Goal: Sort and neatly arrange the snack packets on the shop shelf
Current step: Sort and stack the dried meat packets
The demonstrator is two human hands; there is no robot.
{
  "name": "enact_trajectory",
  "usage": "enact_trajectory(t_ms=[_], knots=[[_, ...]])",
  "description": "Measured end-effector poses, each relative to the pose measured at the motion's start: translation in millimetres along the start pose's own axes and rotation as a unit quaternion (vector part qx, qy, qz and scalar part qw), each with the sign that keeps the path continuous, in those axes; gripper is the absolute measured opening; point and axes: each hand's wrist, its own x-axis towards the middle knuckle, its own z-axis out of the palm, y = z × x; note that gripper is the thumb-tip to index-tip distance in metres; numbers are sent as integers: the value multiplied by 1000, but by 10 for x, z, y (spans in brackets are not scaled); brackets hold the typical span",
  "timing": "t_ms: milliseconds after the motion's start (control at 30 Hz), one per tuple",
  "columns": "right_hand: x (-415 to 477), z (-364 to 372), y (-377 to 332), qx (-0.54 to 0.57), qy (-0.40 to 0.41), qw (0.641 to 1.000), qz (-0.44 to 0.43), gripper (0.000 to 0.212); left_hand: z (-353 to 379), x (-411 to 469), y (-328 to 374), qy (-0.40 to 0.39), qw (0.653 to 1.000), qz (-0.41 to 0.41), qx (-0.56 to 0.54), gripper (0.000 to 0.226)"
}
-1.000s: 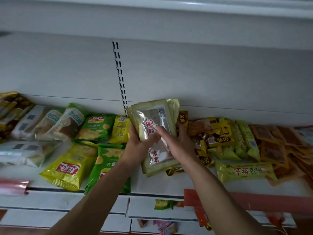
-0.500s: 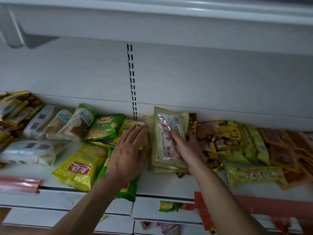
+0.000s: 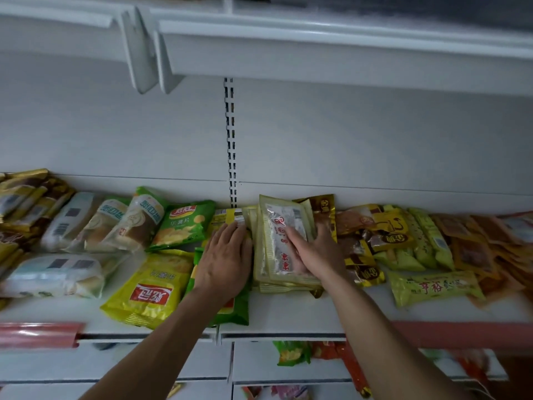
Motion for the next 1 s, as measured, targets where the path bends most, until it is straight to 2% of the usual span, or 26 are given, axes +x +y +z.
enact_trajectory(t_ms=[67,133,233,300,467,600,767,900,1000], knots=[[-23,-6,-24,18,5,1000,-16,68,-65,-6,48,23,999,20,-42,62],[-35,5,-58,44,10,998,-33,67,-97,22,149,15,995,81,-59,69],[-44,39,-93,90,11,995,-38,47,-37,87,267,-45,985,163,23,67],[-54,49,-79,107,9,993,-53,34,18,135,236,-87,981,162,56,66],[-6,60,-46,102,-6,992,-71,61,6,198,109,-88,985,144,24,67],[5,129,-99,66,5,994,-90,57,-17,187,78,-80,991,109,6,65],[65,99,-121,71,-21,995,-71,52,-55,219,97,-86,990,111,2,64],[130,-89,-94,-6,-6,998,-64,49,-175,318,170,-100,989,109,27,62],[182,-259,-79,-74,-11,994,-77,46,-289,380,280,-105,988,107,45,51]])
